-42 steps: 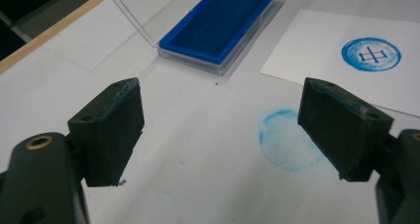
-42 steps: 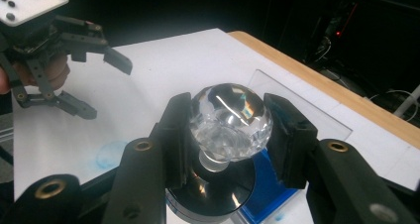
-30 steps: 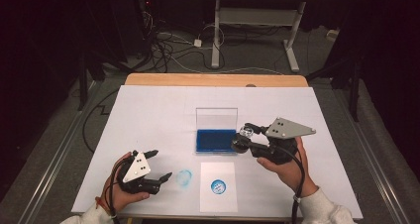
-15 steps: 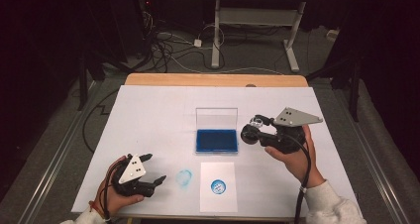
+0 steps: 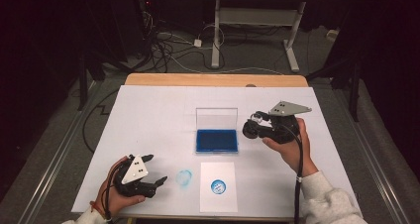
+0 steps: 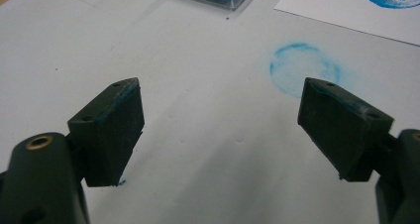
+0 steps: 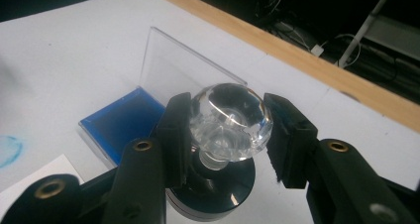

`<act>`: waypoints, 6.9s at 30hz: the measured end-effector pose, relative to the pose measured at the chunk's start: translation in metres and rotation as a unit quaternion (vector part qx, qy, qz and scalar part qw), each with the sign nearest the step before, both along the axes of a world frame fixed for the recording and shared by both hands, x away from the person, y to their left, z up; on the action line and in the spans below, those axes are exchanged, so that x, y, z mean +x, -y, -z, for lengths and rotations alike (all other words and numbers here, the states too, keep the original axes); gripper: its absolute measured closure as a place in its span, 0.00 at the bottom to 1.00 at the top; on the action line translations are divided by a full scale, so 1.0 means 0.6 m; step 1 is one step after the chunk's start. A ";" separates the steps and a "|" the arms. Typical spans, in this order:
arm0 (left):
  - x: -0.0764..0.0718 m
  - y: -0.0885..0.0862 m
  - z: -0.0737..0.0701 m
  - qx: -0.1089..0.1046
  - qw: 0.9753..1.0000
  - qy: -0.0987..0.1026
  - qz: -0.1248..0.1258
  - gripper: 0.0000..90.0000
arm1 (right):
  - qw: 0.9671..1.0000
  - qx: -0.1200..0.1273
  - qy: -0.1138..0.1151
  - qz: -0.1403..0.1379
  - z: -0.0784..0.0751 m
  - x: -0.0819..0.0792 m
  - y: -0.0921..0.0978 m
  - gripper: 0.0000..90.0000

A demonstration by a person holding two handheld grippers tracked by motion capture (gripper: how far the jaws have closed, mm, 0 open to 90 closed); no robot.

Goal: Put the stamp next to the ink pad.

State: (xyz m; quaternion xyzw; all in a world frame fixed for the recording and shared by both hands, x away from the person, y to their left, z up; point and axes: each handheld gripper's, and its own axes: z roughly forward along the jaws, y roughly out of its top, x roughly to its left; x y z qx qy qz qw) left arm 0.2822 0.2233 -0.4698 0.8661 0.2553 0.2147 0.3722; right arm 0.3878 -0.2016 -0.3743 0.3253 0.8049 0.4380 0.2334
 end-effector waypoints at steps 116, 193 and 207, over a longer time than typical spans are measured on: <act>0.001 0.007 -0.001 0.005 1.000 0.007 -0.001 0.20 | 0.996 -0.024 0.075 0.029 0.016 -0.031 -0.024 0.21; 0.001 0.011 -0.003 0.011 1.000 0.012 0.008 0.20 | 0.992 -0.046 0.119 0.020 0.068 -0.168 0.060 0.22; 0.007 0.015 -0.003 0.007 1.000 0.010 0.012 0.20 | 0.993 -0.030 0.109 0.015 0.106 -0.190 0.091 0.22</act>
